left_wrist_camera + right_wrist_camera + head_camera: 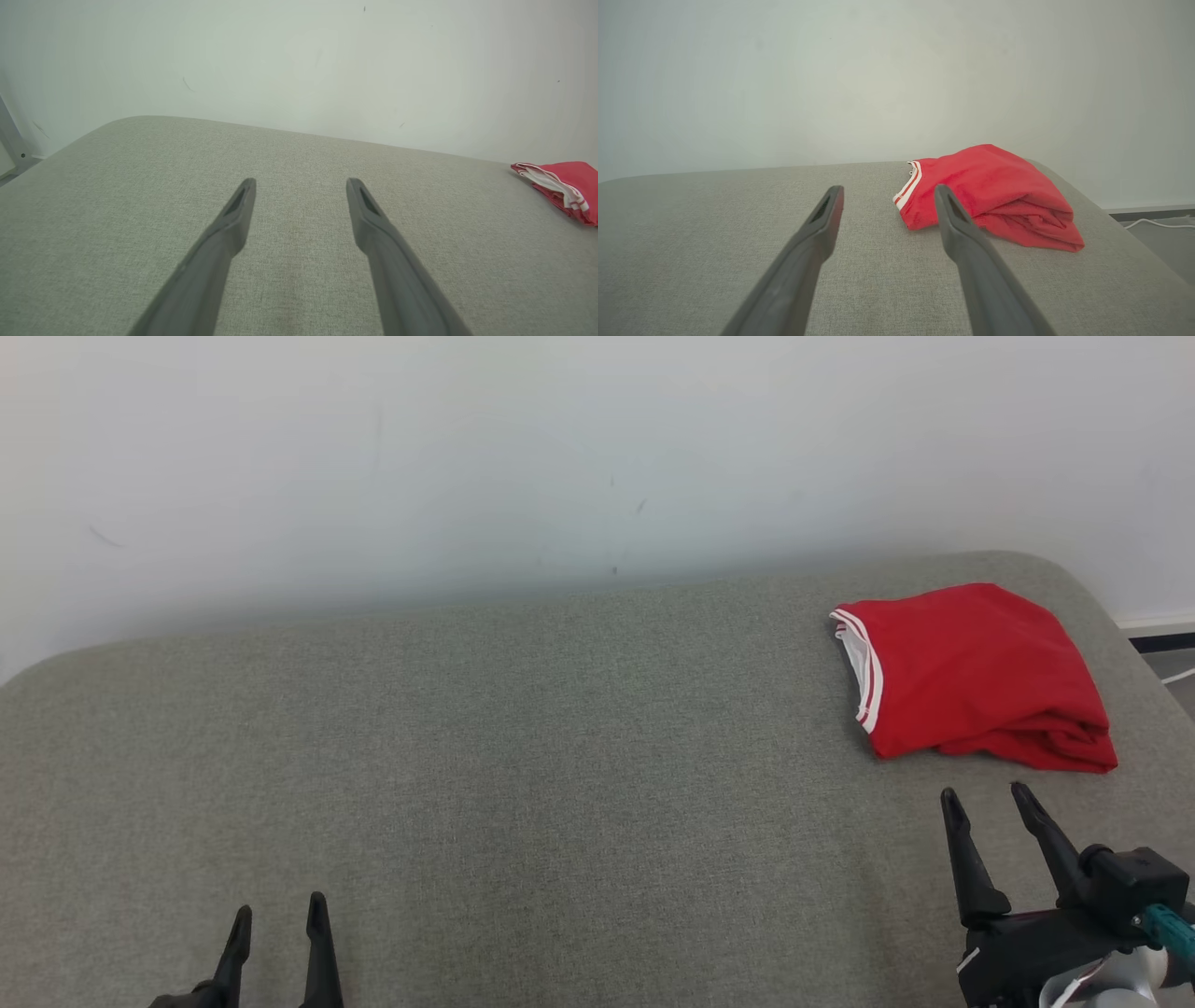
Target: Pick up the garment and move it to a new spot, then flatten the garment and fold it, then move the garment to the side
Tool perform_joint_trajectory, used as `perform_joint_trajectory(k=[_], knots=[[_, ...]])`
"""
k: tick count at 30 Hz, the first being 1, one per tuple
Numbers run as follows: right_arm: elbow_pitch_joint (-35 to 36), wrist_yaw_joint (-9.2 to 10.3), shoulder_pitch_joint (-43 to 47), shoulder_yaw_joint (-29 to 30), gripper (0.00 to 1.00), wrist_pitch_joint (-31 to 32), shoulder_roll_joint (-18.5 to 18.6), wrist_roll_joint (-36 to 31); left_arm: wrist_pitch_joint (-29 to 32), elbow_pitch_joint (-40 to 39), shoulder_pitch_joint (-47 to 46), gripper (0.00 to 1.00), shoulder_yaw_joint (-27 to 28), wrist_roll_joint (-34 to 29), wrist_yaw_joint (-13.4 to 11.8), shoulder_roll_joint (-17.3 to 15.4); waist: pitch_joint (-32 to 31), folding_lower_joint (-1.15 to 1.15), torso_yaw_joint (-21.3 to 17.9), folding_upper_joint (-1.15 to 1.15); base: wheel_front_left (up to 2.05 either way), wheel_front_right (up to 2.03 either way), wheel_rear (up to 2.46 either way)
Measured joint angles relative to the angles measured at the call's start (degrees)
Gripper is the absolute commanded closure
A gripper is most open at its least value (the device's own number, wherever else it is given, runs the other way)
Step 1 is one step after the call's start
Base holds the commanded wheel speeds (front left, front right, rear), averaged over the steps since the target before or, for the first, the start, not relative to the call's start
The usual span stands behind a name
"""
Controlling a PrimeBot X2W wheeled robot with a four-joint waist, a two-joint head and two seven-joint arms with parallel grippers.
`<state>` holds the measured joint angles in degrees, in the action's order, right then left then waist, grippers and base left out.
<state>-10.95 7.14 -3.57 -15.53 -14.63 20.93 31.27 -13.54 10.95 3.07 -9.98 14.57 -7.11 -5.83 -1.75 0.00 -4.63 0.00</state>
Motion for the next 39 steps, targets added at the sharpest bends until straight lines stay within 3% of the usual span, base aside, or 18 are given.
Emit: perform_joint_trajectory(k=[7, 39], knots=[[0.5, 0.0, 2.0, 3.1, 0.0, 0.0, -1.2, -1.2, 0.8, -0.3, 0.0, 0.0, 0.3, -0.6, 0.0, 0.2, 0.1, 0.0, -0.1, 0.0, 0.0, 0.0, 0.0], [1.2, 0.0, 3.3, 3.9, 0.0, 0.5, -1.9, -3.9, 5.1, -0.9, 0.4, 0.0, 2.5, -5.5, 0.0, 0.6, -0.3, 0.0, 0.3, 0.0, 0.0, 0.0, 0.0]])
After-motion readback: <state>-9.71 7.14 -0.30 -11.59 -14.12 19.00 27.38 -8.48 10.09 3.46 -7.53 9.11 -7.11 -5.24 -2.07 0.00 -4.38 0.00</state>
